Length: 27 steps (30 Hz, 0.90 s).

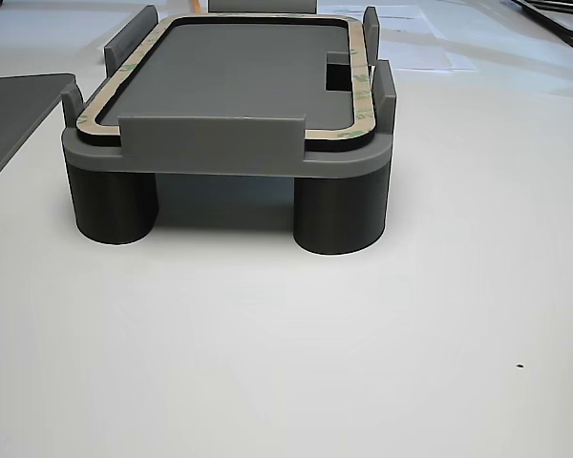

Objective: Move top rectangular frame to the holder.

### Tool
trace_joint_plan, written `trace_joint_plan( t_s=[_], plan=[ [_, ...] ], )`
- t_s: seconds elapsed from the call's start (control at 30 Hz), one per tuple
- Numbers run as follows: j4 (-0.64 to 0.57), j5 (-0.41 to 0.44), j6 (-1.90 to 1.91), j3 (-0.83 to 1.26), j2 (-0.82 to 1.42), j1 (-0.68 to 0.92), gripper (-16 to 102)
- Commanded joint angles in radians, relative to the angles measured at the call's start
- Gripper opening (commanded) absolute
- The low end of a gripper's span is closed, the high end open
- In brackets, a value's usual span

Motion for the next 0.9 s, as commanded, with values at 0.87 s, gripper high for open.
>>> trace_joint_plan(
  t_s=[0.87],
  plan=[
    [-0.04, -0.086, -0.092, 0.448, 0.434, -0.006, 100]
  ],
)
